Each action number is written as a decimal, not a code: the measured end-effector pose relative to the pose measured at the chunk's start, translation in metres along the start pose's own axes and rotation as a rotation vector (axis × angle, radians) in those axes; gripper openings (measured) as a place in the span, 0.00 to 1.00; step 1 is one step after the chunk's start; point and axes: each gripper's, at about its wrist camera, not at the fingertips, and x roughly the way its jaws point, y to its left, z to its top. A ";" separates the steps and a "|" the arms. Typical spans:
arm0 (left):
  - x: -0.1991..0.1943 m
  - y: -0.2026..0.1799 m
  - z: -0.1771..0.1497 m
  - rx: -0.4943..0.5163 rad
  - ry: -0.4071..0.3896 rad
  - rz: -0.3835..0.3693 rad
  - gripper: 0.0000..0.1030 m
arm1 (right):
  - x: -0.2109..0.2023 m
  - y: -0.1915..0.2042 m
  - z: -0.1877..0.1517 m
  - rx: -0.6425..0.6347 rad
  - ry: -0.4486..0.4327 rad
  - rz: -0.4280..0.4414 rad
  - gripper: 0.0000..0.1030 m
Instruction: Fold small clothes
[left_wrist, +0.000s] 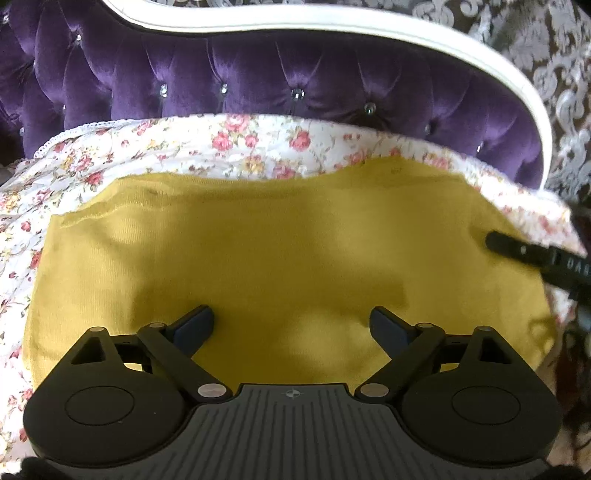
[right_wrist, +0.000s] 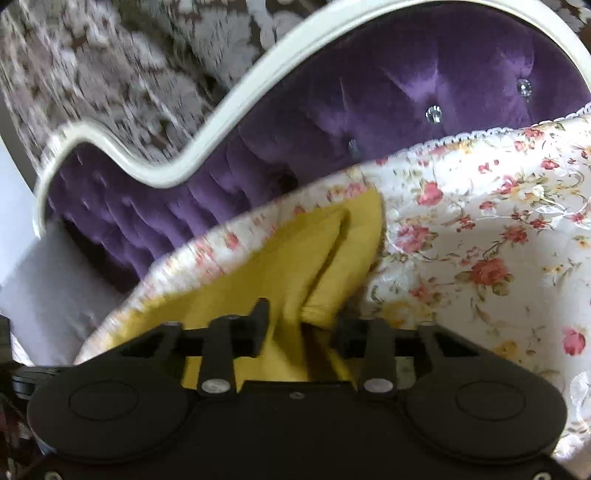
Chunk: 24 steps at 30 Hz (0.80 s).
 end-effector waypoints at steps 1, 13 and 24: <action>0.000 0.001 0.003 -0.008 -0.003 -0.005 0.89 | -0.001 0.001 0.001 -0.005 -0.009 0.014 0.35; 0.048 -0.002 0.041 0.020 0.025 0.099 0.88 | 0.019 0.008 0.000 -0.030 0.115 0.040 0.36; 0.075 -0.007 0.061 0.053 0.038 0.173 0.89 | 0.019 0.001 -0.001 0.026 0.114 0.048 0.31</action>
